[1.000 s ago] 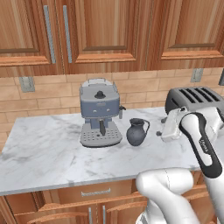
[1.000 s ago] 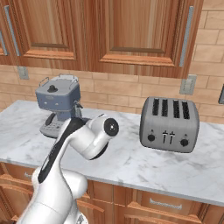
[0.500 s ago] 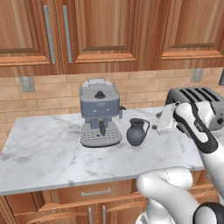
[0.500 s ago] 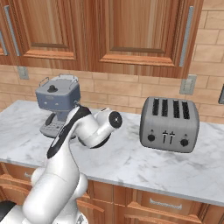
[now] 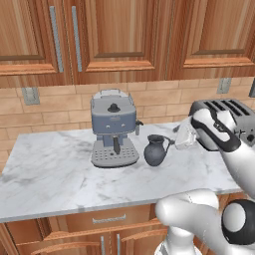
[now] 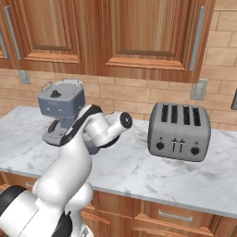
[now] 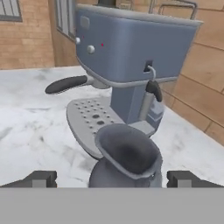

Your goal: Move the bell pepper and bread from the top shelf to the second highest shelf to make space. Then, place the pitcher from the counter on the cleared top shelf.

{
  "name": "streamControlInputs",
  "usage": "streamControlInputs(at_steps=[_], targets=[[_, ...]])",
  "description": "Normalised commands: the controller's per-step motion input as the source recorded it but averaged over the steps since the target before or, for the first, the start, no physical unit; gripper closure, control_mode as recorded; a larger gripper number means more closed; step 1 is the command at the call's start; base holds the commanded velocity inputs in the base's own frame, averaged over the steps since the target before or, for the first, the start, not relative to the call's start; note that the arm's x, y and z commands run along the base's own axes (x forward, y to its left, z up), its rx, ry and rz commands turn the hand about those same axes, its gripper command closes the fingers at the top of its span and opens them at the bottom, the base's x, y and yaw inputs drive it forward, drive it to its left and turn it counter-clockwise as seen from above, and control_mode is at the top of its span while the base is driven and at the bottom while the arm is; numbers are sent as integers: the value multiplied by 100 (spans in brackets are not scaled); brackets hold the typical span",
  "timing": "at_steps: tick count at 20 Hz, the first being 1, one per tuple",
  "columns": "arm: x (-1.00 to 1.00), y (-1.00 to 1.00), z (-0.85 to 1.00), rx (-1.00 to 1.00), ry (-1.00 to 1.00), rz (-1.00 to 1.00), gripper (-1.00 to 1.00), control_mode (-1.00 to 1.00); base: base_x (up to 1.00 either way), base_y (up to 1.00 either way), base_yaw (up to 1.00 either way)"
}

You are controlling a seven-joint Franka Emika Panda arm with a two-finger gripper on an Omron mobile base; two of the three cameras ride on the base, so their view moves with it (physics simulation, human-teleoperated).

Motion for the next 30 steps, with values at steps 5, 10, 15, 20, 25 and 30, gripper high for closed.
streamControlInputs(at_steps=[5, 10, 15, 20, 25, 30], targets=[[25, -6, -31, 0, 6, 6, -100, -100, 0, 0, 0], [20, -8, -32, 0, 5, 7, -100, -100, 0, 0, 0], [18, 0, -36, 0, 3, 7, -100, -100, 0, 0, 0], [22, 0, -31, 0, 3, 6, -100, -100, 0, 0, 0], [29, 0, -19, 0, 5, 6, -100, -100, 0, 0, 0], [23, 1, -11, 0, 8, 4, -100, -100, 0, 0, 0]])
